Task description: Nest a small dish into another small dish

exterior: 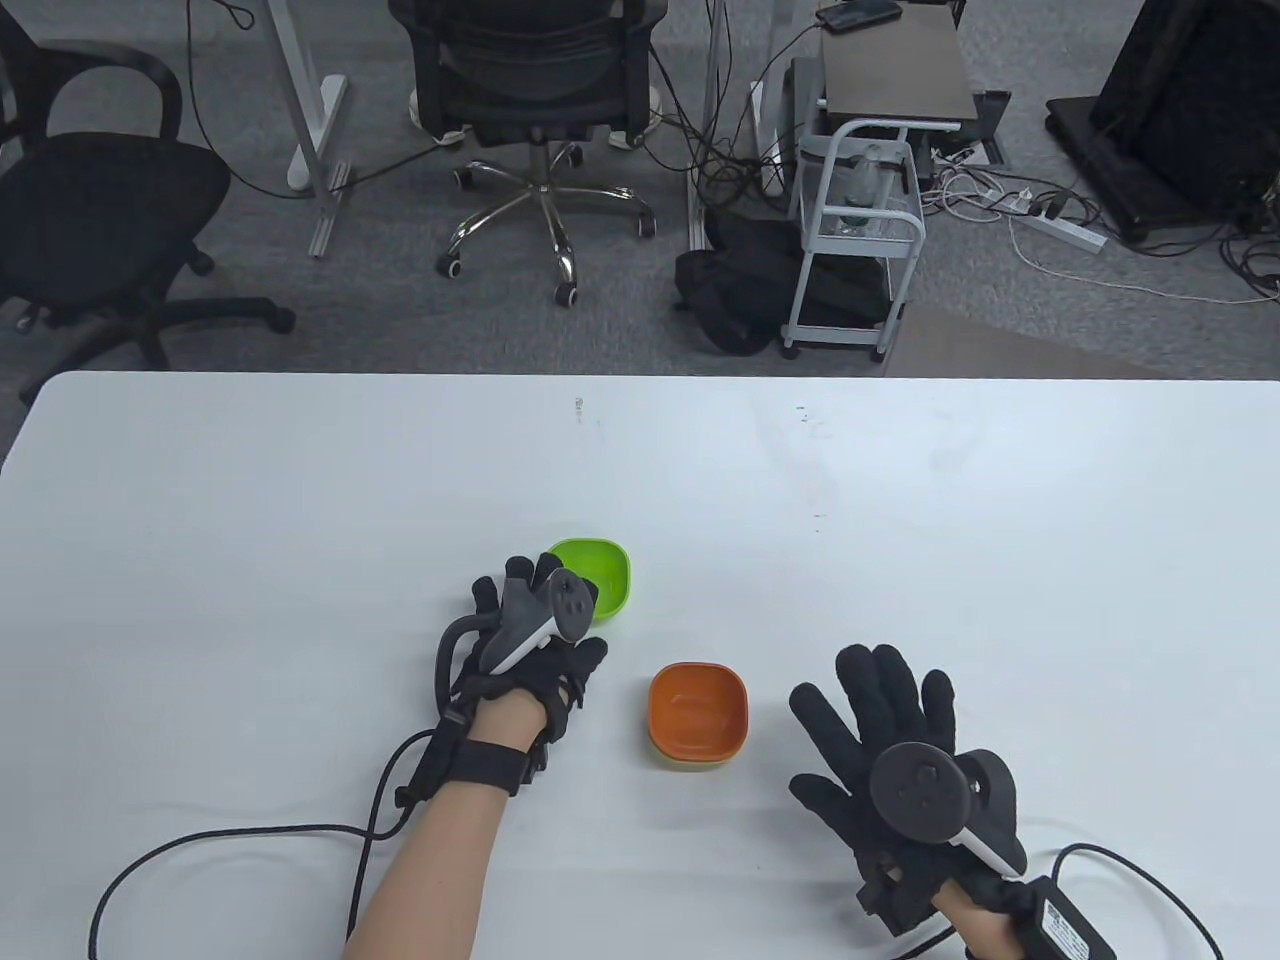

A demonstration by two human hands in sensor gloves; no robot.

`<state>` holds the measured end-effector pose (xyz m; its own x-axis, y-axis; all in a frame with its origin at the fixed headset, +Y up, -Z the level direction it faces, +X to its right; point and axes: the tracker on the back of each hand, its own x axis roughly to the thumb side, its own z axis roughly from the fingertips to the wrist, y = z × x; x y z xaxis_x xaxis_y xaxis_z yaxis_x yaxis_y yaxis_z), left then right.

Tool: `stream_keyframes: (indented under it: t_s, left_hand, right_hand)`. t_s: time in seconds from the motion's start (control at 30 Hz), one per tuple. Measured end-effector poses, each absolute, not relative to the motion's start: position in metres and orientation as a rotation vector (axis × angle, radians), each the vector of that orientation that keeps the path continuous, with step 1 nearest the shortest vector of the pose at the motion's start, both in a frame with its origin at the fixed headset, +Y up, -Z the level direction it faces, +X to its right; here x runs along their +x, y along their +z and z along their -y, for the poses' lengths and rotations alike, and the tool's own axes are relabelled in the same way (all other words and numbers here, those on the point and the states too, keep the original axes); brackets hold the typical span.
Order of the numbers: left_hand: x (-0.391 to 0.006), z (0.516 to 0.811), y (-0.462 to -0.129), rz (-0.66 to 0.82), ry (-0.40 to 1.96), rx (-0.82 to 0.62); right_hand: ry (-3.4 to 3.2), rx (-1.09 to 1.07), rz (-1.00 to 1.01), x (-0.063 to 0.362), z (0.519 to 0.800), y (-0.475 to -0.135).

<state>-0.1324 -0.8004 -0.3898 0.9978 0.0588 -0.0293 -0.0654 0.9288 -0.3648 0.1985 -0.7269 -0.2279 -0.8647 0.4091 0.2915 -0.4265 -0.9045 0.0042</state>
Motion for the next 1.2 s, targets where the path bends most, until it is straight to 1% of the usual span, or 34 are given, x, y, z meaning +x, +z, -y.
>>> stream_keyframes:
  t_s: [0.4, 0.57, 0.8, 0.93, 1.2]
  left_hand:
    - [-0.131, 0.806, -0.398, -0.056, 0.060, -0.303]
    - [-0.131, 0.806, -0.399, -0.059, 0.060, -0.305]
    - [-0.136, 0.804, -0.399, -0.055, 0.127, -0.306]
    - [-0.140, 0.800, -0.398, -0.050, 0.170, -0.258]
    - [-0.144, 0.778, -0.390, -0.025, 0.235, -0.196]
  right_hand:
    - [2.671, 0.395, 0.054, 0.200, 0.726, -0.230]
    - [2.667, 0.393, 0.049, 0.200, 0.726, -0.230]
    - [2.671, 0.396, 0.054, 0.200, 0.726, -0.230]
    - [2.670, 0.394, 0.041, 0.200, 0.726, -0.230]
    - [2.673, 0.396, 0.059, 0.201, 0.724, -0.229]
